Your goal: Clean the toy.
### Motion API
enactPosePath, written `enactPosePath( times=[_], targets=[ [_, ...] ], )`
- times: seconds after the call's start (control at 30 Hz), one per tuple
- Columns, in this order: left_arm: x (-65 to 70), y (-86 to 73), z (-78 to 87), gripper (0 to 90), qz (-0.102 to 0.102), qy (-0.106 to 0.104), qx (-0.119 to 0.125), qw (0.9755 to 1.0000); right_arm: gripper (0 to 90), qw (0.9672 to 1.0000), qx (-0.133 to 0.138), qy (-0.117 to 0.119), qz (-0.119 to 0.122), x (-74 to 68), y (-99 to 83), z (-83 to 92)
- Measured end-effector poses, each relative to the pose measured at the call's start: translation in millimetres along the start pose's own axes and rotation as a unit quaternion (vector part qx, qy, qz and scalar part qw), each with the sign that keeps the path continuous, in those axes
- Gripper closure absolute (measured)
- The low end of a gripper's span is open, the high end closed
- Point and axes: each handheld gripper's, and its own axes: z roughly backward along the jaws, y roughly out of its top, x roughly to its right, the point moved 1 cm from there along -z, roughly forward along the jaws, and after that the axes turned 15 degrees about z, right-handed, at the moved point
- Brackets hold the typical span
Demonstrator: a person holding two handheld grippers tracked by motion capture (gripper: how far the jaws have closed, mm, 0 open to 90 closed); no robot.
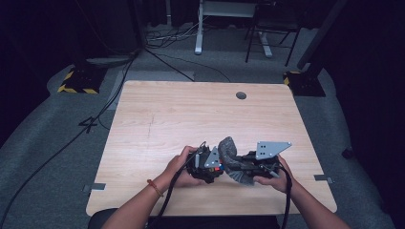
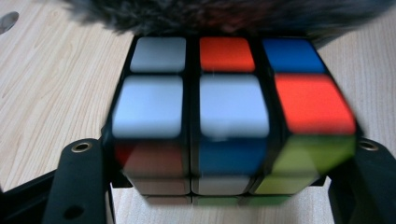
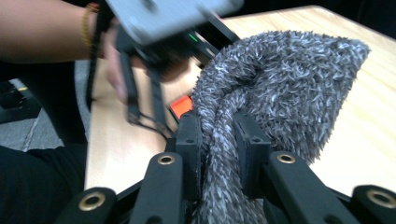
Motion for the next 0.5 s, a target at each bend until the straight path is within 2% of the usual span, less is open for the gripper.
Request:
enactPosePath(
  times=[0.13,0.3,0.4,0.5],
  targets=[
    [-0.4,-0.4,0.9,33.1,-0.004,-0.002,-0.001,1.0,74.9,0.9996,-0.017,-0.005,-0.022,6.9,-15.6,0.5],
    [-0.2,-0.6,2.7,33.0,-0.003,-0.004,0.003,1.0,74.9,0.9988,-0.043,-0.013,-0.02,9.1,-23.0,-0.7],
    [-0.8,0.0,7.1,33.1,0.002,-0.013,0.02,0.9997,74.9,0.9971,-0.068,-0.022,-0.025,12.9,-31.1,-2.2],
    [-0.7,1.9,10.4,33.1,0.002,-0.019,0.032,0.9993,74.9,0.9966,-0.064,-0.008,-0.05,16.0,-41.2,-4.5]
  ],
)
